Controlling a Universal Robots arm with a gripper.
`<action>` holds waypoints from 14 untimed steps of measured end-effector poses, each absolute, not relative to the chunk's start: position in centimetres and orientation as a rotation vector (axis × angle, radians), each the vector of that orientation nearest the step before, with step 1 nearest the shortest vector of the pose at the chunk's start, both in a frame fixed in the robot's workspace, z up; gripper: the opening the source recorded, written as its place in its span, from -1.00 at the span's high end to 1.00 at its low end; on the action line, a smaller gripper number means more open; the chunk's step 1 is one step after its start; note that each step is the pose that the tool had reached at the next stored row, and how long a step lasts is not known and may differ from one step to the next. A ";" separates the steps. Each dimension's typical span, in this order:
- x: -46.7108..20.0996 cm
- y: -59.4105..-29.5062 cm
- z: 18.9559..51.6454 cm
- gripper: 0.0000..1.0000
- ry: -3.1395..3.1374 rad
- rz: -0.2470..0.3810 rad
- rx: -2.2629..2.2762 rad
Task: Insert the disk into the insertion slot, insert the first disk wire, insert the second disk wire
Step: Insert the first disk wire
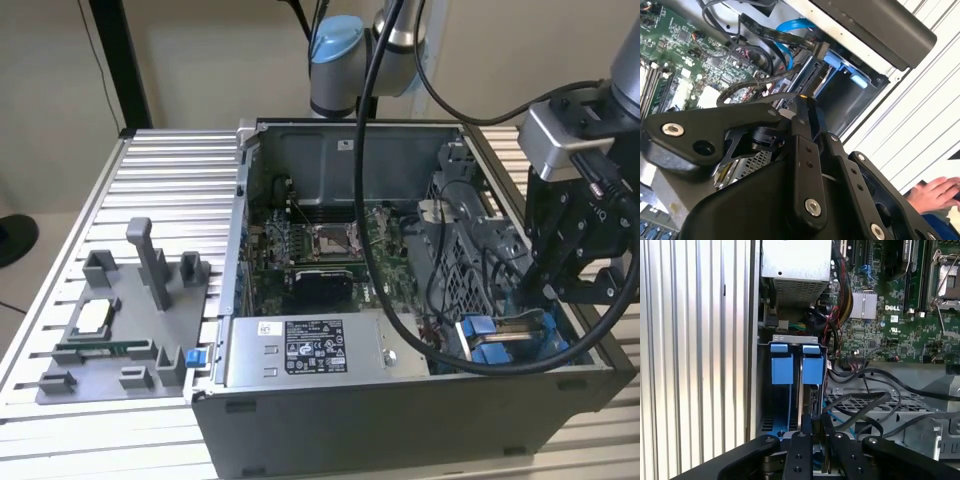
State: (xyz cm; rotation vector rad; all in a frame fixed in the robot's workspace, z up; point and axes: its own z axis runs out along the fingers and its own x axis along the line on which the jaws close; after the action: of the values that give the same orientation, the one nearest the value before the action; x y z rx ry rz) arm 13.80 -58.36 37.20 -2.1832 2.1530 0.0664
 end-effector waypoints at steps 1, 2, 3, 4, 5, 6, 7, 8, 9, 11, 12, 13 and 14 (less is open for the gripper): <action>13.8 -58.4 37.2 1.00 2.153 0.066 -2.183; 13.8 -58.4 37.2 1.00 2.153 0.066 -2.183; 13.8 -58.4 37.2 1.00 2.153 0.066 -2.183; 13.8 -58.4 37.2 1.00 2.153 0.066 -2.183; 13.8 -58.4 37.2 1.00 2.154 0.066 -2.183; 13.8 -58.4 37.2 1.00 2.154 0.066 -2.183; 13.8 -58.4 37.2 1.00 2.154 0.066 -2.182; 13.8 -58.4 37.2 1.00 2.154 0.066 -2.182; 13.8 -58.4 37.2 1.00 2.153 0.065 -2.182; 13.8 -58.4 37.1 1.00 2.147 0.053 -2.176; 13.8 -58.4 37.1 1.00 2.143 0.043 -2.173; 13.8 -58.4 37.0 1.00 2.138 0.034 -2.169; 13.8 -58.4 37.0 1.00 2.134 0.027 -2.166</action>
State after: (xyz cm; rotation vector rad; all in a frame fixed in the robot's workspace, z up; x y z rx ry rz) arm 13.78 -58.36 36.98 -2.1658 2.1343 0.0268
